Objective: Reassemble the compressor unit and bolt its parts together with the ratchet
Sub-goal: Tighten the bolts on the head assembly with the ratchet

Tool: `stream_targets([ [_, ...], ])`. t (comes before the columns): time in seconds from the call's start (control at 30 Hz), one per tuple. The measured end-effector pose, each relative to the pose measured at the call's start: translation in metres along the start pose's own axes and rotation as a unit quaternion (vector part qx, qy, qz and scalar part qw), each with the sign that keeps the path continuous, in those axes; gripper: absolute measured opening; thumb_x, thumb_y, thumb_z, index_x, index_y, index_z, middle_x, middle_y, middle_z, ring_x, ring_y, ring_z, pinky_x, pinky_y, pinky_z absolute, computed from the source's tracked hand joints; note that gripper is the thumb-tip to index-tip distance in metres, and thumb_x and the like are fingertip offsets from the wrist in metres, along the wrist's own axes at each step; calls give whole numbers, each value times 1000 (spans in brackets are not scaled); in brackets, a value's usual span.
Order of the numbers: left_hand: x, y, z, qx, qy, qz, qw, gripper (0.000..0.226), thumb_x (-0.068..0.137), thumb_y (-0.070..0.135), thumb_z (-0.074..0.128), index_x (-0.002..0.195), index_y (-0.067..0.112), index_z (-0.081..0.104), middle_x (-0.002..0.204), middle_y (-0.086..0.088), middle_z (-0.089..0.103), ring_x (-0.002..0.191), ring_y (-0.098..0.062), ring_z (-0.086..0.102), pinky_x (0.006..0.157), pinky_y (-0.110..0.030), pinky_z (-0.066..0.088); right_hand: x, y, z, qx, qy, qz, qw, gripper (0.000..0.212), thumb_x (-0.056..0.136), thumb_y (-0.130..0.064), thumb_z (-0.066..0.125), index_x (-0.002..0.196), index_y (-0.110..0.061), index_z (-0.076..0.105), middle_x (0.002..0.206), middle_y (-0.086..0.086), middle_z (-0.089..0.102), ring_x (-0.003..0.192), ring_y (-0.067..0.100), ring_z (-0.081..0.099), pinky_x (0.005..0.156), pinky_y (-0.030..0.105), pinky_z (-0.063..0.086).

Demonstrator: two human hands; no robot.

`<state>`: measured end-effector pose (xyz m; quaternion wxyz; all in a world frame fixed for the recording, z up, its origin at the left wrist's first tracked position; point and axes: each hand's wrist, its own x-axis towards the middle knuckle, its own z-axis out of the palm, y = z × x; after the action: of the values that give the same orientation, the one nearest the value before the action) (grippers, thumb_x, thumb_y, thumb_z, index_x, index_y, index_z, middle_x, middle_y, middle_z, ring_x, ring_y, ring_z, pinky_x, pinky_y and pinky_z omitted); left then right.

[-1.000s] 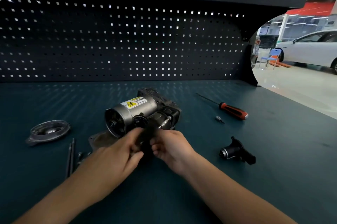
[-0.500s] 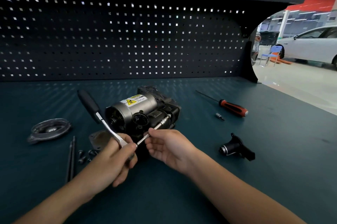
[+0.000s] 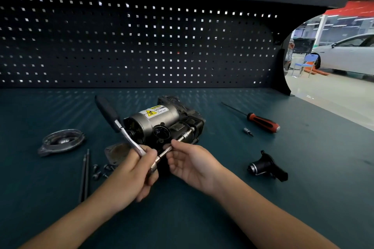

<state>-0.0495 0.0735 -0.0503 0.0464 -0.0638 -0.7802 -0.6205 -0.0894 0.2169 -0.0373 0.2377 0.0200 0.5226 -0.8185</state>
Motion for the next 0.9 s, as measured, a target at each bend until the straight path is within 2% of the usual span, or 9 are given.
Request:
stream_targets([
  [0.13,-4,-1,-6,188,-13,84,978,11,93,31,47,85,31,39,63,7,49,48,-4,49,50,-18,37,2,2,2,-25,25,-22,999,25,93,-14,54,69,-8,57,48,0,58,41,7,53,44,15,45],
  [0.2,-4,4,-8,479,-3,212,852,22,83,33,61,85,38,40,67,11,52,58,-3,58,51,-20,39,3,3,2,-28,39,-26,999,26,92,-14,55,68,-8,58,49,-1,58,42,6,53,43,14,44],
  [0.3,-7,4,-9,614,12,335,715,26,67,36,63,86,28,48,64,12,56,42,-3,52,39,-16,32,2,5,1,-26,36,-21,999,23,91,-17,58,70,-8,59,49,-1,58,42,6,54,45,14,46],
  [0.37,-9,3,-10,569,-14,264,779,24,79,31,60,90,32,38,70,15,59,51,-1,57,46,-18,38,1,4,0,-26,17,-11,999,22,92,-19,56,74,-8,58,53,0,59,46,7,55,48,15,46],
  [0.47,-7,-1,-1,230,-20,128,965,10,92,32,47,89,31,37,67,10,57,53,-4,54,53,-20,41,0,1,0,-14,-7,8,1000,23,93,-21,51,77,-7,59,58,3,59,51,11,55,52,18,45],
  [0.57,3,-1,3,-5,12,36,999,10,96,24,41,89,17,44,56,4,58,38,-8,44,42,-17,37,0,-1,0,1,-16,11,1000,23,93,-18,50,77,-5,59,55,5,61,45,11,57,47,18,48],
  [0.7,4,-5,-10,119,-10,88,989,6,95,23,45,90,20,44,64,2,55,46,-5,49,50,-16,39,3,2,1,-19,-3,-21,1000,23,94,-14,52,75,-3,58,53,5,62,45,10,58,47,17,48],
  [0.8,0,1,-19,482,-31,255,837,23,81,28,64,95,24,46,74,10,59,60,-5,59,54,-21,42,3,5,2,-26,0,-28,999,23,94,-15,52,77,-2,58,57,6,63,51,14,60,54,21,52],
  [0.9,-3,3,-20,594,-16,325,736,54,55,30,86,95,21,51,72,10,61,52,-7,60,42,-18,40,3,5,1,-33,10,-22,999,24,94,-17,53,75,-3,59,53,4,63,45,10,60,47,18,50],
])
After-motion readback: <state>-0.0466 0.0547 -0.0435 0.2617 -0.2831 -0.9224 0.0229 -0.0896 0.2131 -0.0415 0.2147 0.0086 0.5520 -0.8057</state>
